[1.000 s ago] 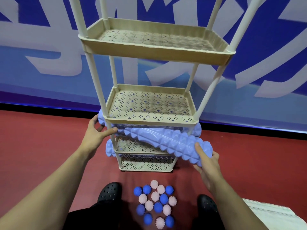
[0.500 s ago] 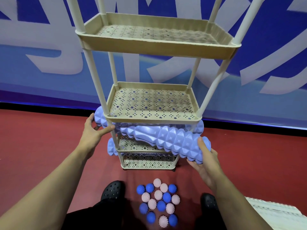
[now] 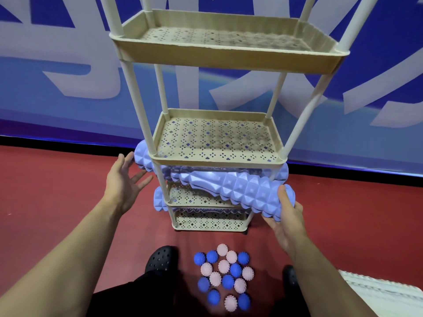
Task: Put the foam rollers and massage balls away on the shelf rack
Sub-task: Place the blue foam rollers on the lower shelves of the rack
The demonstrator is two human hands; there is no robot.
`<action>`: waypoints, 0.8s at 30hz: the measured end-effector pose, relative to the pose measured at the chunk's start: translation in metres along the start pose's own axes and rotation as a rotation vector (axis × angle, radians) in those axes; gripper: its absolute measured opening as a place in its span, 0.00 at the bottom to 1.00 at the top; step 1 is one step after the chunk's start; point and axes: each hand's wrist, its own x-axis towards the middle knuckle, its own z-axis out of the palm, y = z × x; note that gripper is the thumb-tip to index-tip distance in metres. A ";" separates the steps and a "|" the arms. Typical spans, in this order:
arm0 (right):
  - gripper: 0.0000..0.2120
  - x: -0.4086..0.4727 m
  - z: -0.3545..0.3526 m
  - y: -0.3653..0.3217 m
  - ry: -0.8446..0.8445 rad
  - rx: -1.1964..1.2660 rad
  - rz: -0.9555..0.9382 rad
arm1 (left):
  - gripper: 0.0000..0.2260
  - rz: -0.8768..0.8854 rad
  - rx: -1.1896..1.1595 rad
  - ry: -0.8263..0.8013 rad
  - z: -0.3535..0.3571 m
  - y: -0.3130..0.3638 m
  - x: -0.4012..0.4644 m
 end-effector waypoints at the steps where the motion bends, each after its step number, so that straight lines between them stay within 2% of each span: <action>1: 0.31 -0.001 0.001 0.000 -0.006 -0.008 0.003 | 0.25 0.006 -0.008 0.016 0.003 0.000 0.000; 6: 0.31 -0.005 0.005 0.007 -0.059 -0.077 0.008 | 0.14 0.062 -0.035 0.084 0.009 0.004 0.007; 9: 0.30 -0.007 0.010 0.013 -0.079 -0.102 -0.041 | 0.16 0.080 -0.041 0.106 0.008 0.011 0.008; 14: 0.18 -0.003 0.016 0.009 -0.162 -0.121 -0.090 | 0.14 0.112 -0.070 0.096 0.009 0.013 0.005; 16: 0.18 0.001 0.017 0.009 -0.157 -0.125 -0.095 | 0.14 0.112 -0.094 0.108 0.011 0.014 0.004; 18: 0.25 0.003 0.019 0.012 -0.143 -0.133 -0.098 | 0.13 0.116 -0.106 0.126 0.013 0.017 0.003; 21: 0.44 0.005 0.022 0.015 -0.098 -0.200 -0.065 | 0.14 0.116 -0.122 0.156 0.021 0.022 0.001; 24: 0.49 0.005 0.025 0.018 -0.145 -0.235 -0.033 | 0.15 0.126 -0.115 0.204 0.021 0.027 0.002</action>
